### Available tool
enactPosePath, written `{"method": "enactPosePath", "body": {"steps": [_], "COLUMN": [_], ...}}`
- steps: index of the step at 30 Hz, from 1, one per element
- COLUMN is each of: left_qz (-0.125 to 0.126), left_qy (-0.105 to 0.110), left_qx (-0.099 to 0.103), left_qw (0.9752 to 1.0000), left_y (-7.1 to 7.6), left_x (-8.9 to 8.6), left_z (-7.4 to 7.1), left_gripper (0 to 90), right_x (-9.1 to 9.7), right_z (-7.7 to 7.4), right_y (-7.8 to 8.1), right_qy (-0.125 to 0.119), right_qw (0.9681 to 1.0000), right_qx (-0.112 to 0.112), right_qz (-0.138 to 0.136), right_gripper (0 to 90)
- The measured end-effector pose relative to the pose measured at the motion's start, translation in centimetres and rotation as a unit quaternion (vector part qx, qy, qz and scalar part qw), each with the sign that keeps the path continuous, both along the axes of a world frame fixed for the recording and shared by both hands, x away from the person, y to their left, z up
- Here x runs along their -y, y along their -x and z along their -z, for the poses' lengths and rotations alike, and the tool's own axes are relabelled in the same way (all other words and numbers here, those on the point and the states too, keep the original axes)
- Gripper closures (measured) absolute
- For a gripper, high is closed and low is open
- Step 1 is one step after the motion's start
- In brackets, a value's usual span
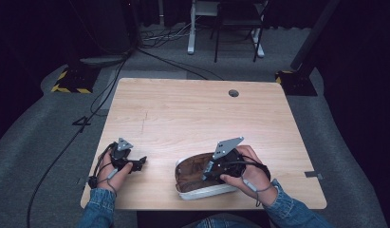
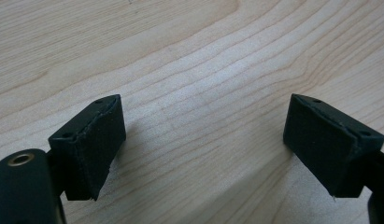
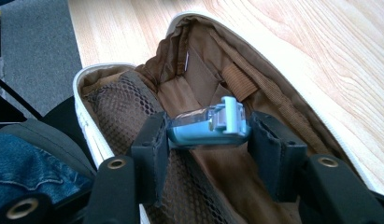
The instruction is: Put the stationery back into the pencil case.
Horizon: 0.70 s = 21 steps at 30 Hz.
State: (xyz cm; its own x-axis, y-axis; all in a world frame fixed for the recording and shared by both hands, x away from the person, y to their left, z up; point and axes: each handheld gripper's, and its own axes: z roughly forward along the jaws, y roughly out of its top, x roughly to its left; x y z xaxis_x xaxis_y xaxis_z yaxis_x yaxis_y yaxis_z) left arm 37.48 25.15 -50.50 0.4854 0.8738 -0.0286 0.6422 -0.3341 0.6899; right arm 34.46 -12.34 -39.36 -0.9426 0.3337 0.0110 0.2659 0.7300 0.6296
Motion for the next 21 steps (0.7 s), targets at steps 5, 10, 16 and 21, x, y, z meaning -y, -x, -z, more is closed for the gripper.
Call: {"method": "enactPosePath", "body": {"steps": [5, 10, 16, 21], "left_qz": [0.000, 0.000, 0.000, 0.000], "left_qy": [0.000, 0.000, 0.001, 0.001], "left_qx": [0.000, 0.000, 0.000, 0.000], "left_qw": [1.0000, 1.0000, 1.0000, 1.0000], "left_y": [0.0, 0.0, 0.0, 0.0], "left_x": [0.0, 0.0, 0.0, 0.0], "left_z": [0.0, 0.0, 0.0, 0.0], "left_gripper": [13.1, 13.1, 12.9, 12.9], "right_x": [-0.3, -0.5, -0.5, 0.1], "right_z": [0.4, 0.7, 0.8, -0.3], "right_y": [0.1, 0.0, -0.1, 0.1], "right_qy": [0.002, 0.006, -0.006, -0.023], "right_qw": [1.0000, 0.9999, 0.9998, 0.9996], "right_qx": [0.002, -0.002, -0.012, 0.001], "right_qz": [0.004, 0.009, 0.015, 0.013], "right_gripper": [49.6, 49.4, 37.4, 37.3]}}
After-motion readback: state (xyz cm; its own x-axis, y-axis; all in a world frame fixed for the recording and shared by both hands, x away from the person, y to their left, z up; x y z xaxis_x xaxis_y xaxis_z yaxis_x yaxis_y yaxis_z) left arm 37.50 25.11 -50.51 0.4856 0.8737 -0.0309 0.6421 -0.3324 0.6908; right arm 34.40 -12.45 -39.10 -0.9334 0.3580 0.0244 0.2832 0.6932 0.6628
